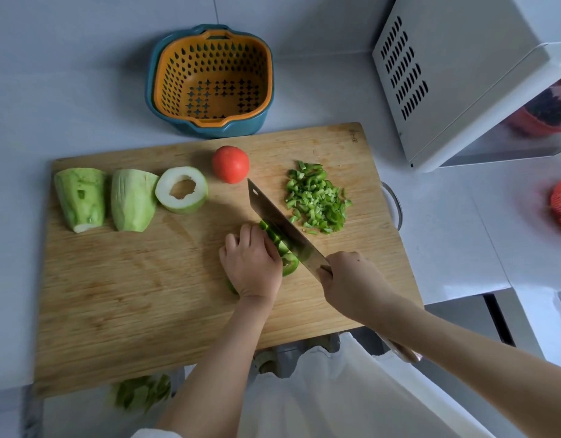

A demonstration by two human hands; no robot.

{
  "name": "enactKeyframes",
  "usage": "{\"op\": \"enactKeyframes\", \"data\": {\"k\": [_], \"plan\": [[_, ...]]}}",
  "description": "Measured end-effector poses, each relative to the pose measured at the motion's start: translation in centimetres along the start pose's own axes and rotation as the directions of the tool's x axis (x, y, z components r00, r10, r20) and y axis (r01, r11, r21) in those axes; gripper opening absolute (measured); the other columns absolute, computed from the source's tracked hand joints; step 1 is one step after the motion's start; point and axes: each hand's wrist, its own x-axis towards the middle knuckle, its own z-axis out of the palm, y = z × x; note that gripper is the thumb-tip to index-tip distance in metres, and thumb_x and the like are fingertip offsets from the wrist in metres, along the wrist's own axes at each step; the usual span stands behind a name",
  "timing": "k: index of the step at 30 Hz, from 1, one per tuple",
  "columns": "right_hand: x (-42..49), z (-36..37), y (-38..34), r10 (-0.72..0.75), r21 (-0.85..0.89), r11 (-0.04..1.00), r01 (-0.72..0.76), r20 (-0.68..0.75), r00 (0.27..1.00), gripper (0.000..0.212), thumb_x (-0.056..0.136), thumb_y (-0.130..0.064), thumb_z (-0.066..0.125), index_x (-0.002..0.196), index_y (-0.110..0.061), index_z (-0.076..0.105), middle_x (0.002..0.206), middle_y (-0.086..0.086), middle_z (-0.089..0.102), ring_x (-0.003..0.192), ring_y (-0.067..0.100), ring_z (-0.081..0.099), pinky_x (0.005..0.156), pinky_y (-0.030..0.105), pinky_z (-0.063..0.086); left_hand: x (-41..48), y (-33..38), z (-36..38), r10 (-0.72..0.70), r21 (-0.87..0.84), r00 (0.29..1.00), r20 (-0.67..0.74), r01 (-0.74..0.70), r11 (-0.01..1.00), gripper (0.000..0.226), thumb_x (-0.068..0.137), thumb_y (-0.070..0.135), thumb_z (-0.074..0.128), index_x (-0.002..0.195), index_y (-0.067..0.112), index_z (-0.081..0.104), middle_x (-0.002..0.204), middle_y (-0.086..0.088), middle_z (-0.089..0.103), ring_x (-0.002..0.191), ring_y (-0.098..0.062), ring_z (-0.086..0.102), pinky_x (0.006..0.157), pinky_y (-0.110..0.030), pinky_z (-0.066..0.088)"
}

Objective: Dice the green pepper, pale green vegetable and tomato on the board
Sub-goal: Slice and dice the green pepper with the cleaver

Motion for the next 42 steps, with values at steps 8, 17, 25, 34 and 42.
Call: {"op": "enactKeyframes", "data": {"k": [8, 17, 25, 34, 42], "plan": [[3.1, 1.3, -1.9, 0.023, 0.162, 0.987, -0.012, -0.063, 0.998, 0.031, 0.096, -0.022, 0.040, 0.065, -0.016, 0.042, 0.067, 0.001, 0.049, 0.066, 0.023, 0.052, 0.051, 0.028, 0.039, 0.1, 0.1, -0.2, -0.002, 0.015, 1.000, 0.002, 0.002, 1.000, 0.023, 0.085, 0.018, 0.043, 0.066, 0.012, 0.054, 0.070, -0.003, 0.056, 0.063, -0.026, 0.046, 0.056, -0.032, 0.031], [-1.0, 0.0, -0.4, 0.001, 0.038, 0.999, 0.001, -0.051, 0.999, 0.037, 0.097, -0.022, 0.038, 0.060, -0.020, 0.034, 0.061, -0.003, 0.041, 0.051, 0.012, 0.037, 0.045, 0.023, 0.025, 0.0, 0.0, -0.1, 0.010, -0.008, 1.000, 0.002, -0.010, 1.000, 0.020, 0.084, 0.018, 0.042, 0.071, 0.012, 0.057, 0.073, -0.002, 0.059, 0.064, -0.024, 0.046, 0.056, -0.031, 0.032], [2.3, 1.8, -2.1, 0.054, 0.106, 0.993, -0.051, -0.029, 0.998, 0.028, 0.094, -0.018, 0.041, 0.067, -0.016, 0.042, 0.066, 0.000, 0.047, 0.060, 0.019, 0.047, 0.045, 0.025, 0.031, 0.1, 0.2, -0.2, -0.021, -0.024, 1.000, 0.001, 0.021, 0.999, 0.028, 0.088, 0.022, 0.039, 0.067, 0.011, 0.055, 0.072, -0.004, 0.058, 0.064, -0.027, 0.048, 0.057, -0.033, 0.035], [-0.4, 0.6, -0.7, -0.020, 0.066, 0.998, 0.024, -0.063, 0.998, 0.036, 0.097, -0.021, 0.039, 0.061, -0.018, 0.037, 0.060, -0.003, 0.041, 0.051, 0.012, 0.037, 0.044, 0.023, 0.024, 0.0, 0.2, -0.1, -0.086, -0.035, 0.996, 0.002, 0.086, 0.996, 0.019, 0.088, 0.018, 0.041, 0.075, 0.008, 0.053, 0.071, -0.008, 0.055, 0.069, -0.028, 0.053, 0.062, -0.036, 0.042], [-0.4, 1.6, -1.4, 0.010, 0.010, 1.000, -0.010, -0.045, 0.999, 0.020, 0.096, -0.019, 0.039, 0.079, -0.013, 0.048, 0.065, -0.002, 0.044, 0.058, 0.016, 0.043, 0.044, 0.023, 0.029, 0.0, 0.1, 0.1, -0.068, -0.050, 0.998, -0.013, 0.067, 0.996, 0.022, 0.087, 0.019, 0.038, 0.076, 0.007, 0.054, 0.072, -0.009, 0.056, 0.069, -0.028, 0.053, 0.061, -0.035, 0.041]]}}
